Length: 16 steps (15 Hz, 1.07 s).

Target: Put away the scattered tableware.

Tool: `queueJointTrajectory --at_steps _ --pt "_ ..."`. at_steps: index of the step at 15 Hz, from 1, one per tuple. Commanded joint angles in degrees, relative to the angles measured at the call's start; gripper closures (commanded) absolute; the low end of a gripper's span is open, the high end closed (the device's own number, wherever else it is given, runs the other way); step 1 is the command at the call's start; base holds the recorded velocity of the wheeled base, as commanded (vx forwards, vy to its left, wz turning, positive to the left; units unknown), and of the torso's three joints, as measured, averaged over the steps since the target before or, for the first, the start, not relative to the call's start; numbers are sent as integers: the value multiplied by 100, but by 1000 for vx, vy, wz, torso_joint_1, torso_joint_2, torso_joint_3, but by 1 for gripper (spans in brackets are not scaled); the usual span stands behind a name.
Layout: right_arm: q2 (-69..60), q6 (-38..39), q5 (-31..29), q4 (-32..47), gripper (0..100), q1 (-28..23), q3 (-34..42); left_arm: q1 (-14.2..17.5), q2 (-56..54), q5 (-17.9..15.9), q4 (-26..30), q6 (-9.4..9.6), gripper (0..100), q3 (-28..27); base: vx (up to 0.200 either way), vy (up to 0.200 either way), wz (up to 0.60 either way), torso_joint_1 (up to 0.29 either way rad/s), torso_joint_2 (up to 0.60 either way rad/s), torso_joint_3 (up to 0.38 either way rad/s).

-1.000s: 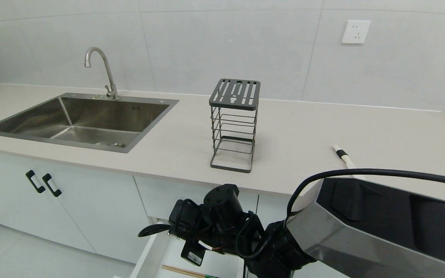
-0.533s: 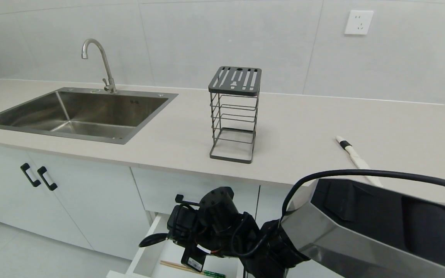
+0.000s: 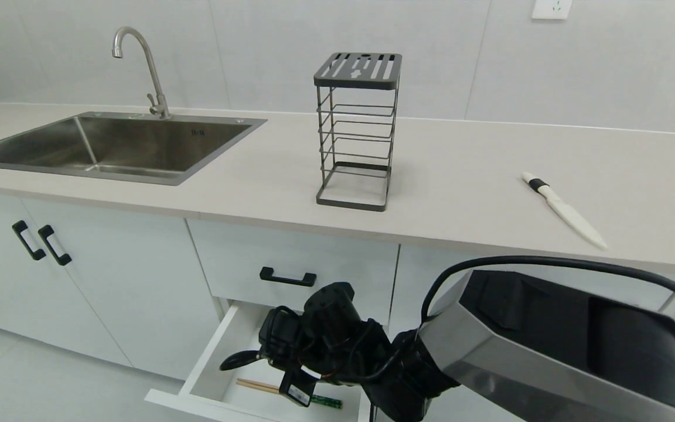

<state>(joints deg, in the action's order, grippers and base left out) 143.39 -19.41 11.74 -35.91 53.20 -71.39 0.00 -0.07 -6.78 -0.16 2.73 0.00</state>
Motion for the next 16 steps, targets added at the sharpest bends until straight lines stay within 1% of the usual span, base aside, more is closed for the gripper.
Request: queueJointTrajectory --at_steps 1,3,7,9,12,16 --pt "40 -19 -5 14 100 -117 -15 0 7 1 -2 -1 0 0 0 0 0 -251 456 203" --pt "111 -28 -5 14 100 -178 -42 0 7 1 -2 -1 0 0 0 0 0 -251 405 171" --pt "322 -37 -5 14 100 -275 -420 0 7 1 -2 -1 0 0 0 0 0 -251 349 124" --pt "392 -160 -23 14 100 -433 -543 0 7 1 -2 -1 0 0 0 0 0 -217 320 122" --pt "445 -195 -357 5 100 -468 -675 0 7 1 -2 -1 0 0 0 0 0 -63 274 98" --pt "603 -195 -383 14 100 -460 -850 0 7 1 -2 -1 0 0 0 0 0 -4 79 30"
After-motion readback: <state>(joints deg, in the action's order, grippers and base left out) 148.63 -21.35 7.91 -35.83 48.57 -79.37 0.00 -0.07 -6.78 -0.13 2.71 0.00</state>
